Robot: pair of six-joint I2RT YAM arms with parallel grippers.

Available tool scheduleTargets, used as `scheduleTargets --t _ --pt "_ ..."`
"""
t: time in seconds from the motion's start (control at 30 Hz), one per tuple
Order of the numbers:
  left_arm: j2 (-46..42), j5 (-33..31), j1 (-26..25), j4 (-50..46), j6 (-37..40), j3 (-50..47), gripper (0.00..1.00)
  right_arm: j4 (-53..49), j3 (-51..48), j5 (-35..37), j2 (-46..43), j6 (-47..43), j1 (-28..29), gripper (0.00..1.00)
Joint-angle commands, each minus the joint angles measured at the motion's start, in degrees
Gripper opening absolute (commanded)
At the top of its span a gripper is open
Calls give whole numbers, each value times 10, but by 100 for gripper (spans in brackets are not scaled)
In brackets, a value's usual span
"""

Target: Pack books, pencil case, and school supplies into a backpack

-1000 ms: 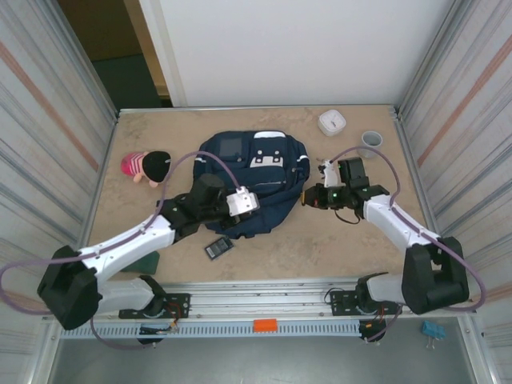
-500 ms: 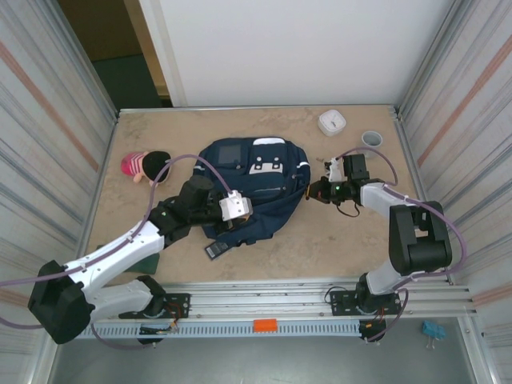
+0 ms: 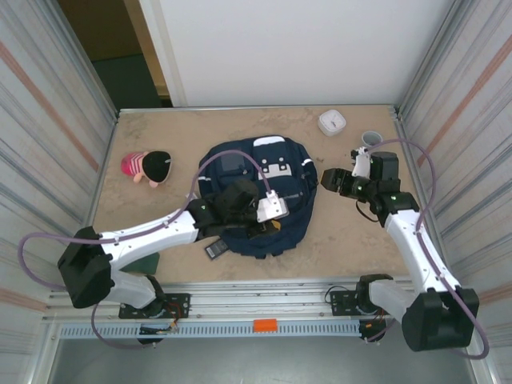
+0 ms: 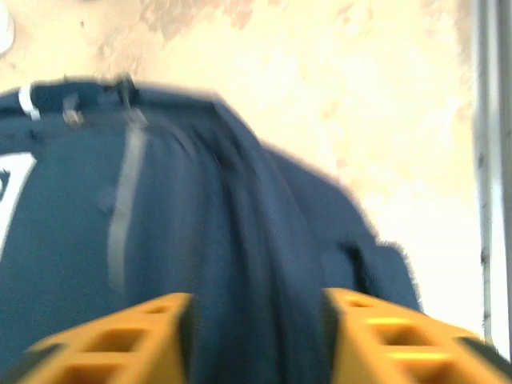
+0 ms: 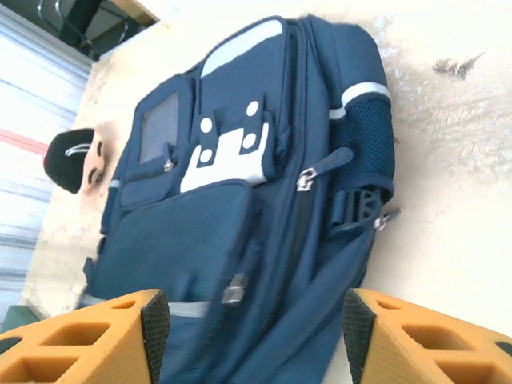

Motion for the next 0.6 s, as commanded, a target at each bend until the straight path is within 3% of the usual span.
scheduleTargets --t 0.0,0.2,0.4,0.57 --pt "-17 -16 -5 -19 -52 54 67 -98 12 9 -5 -31 0 61" --pt "-67 -37 45 -23 -58 5 79 -95 -25 -50 41 -22 6 60" --pt "-33 -62 45 -35 101 -23 88 -44 -51 -38 75 0 38 58" --pt "35 -52 40 3 129 -10 90 -29 -56 -36 79 7 39 59"
